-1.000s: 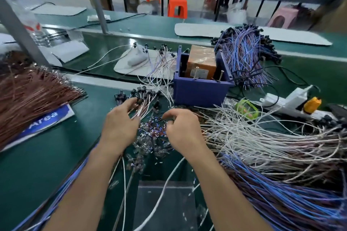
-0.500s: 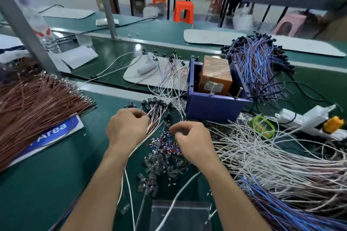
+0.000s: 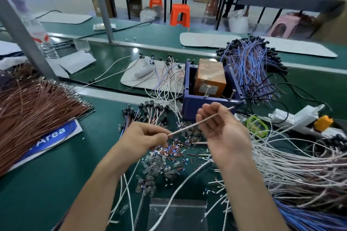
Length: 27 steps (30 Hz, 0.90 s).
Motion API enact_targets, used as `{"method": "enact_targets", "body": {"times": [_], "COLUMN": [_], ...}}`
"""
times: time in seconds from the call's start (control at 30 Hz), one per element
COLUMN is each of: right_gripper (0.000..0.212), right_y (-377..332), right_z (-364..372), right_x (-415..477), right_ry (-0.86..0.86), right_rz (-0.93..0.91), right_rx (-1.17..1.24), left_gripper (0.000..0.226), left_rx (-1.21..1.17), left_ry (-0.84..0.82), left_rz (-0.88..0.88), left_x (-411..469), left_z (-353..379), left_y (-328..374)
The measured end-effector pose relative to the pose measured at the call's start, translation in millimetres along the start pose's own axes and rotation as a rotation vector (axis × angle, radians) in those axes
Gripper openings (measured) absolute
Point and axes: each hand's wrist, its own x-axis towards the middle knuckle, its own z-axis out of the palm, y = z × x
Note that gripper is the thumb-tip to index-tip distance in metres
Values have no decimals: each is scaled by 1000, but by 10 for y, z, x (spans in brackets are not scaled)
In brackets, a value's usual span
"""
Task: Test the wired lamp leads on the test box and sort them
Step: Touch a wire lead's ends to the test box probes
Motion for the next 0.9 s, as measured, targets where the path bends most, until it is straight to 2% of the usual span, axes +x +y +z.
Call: {"method": "enact_targets", "body": {"times": [0.1, 0.23, 0.3, 0.43, 0.5, 0.63, 0.83, 0.9], "right_gripper": [43, 32, 25, 12, 17, 24, 18, 16], "right_y": [-207, -307, -363, -477, -467, -524, -645, -609], "right_z": [-271, -563, -680, -769, -783, -870, -985, -1013], "right_x": [-60, -151, -184, -260, -263, -232, -229, -203], "right_ry": [21, 15, -23, -296, -346, -352, -237, -158], "right_rz": [-23, -56, -121, -209, -222, -190, -179, -173], "right_rx": [-32, -112, -365, -1232, -1428, -1354, -1221, -1097], "left_gripper": [22, 22, 23, 28, 28, 31, 33, 34], "left_rx": [115, 275, 273, 240, 247, 238, 175, 132], "left_ry": [-10, 59, 51, -87, -150, -194, -68, -34], "left_rz": [-33, 19, 94, 221, 248, 201, 108, 92], "left_x": [-20, -15, -33, -53, -42, -1, 62, 78], "left_z": [68, 297, 394, 643, 766, 771, 563, 493], "left_y": [-28, 29, 92, 282, 359, 375, 174, 118]}}
